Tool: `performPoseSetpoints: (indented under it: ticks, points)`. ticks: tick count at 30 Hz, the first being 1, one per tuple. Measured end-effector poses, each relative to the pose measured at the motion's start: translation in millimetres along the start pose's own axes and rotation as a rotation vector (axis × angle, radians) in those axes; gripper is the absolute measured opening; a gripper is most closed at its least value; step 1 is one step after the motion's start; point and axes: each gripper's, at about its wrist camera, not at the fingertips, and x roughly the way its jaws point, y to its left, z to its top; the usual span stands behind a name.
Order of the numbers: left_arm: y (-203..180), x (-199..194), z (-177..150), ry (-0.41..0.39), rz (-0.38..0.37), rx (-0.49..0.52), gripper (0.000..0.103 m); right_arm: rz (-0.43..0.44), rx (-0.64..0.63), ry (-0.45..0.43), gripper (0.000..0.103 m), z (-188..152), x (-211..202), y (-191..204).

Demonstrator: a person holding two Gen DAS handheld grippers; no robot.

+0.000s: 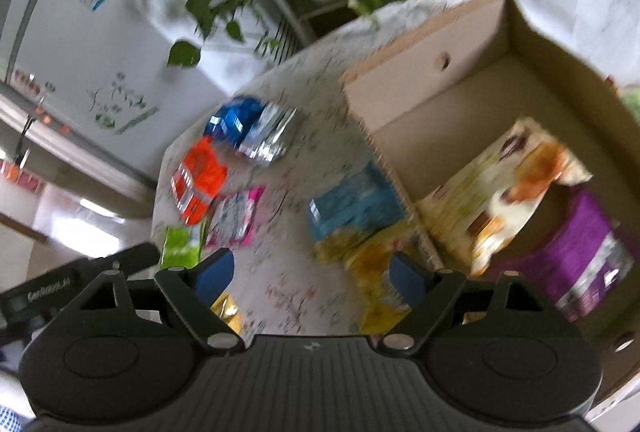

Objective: Organize snacks
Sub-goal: 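Move the right tool to a yellow waffle bag while the left tool approaches another yellow bag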

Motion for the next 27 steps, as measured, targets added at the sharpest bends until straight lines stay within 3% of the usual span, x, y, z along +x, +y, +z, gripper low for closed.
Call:
performPoseSetpoints:
  ticks: [6, 20, 24, 27]
  points:
    - [11, -3, -2, 0.008, -0.008, -0.003, 0.097, -0.021, 0.041, 0.062, 0.090, -7, 19, 1]
    - [46, 1, -17, 0.059, 0.011, -0.028, 0.097, -0.290, -0.071, 0.017, 0.094, -9, 64, 19]
    - [51, 5, -23, 0.074, 0.022, -0.011, 0.097, -0.326, -0.108, 0.013, 0.095, -10, 74, 28]
    - [54, 10, -29, 0.093, 0.032, -0.001, 0.097, -0.291, -0.109, 0.048, 0.097, -11, 79, 32]
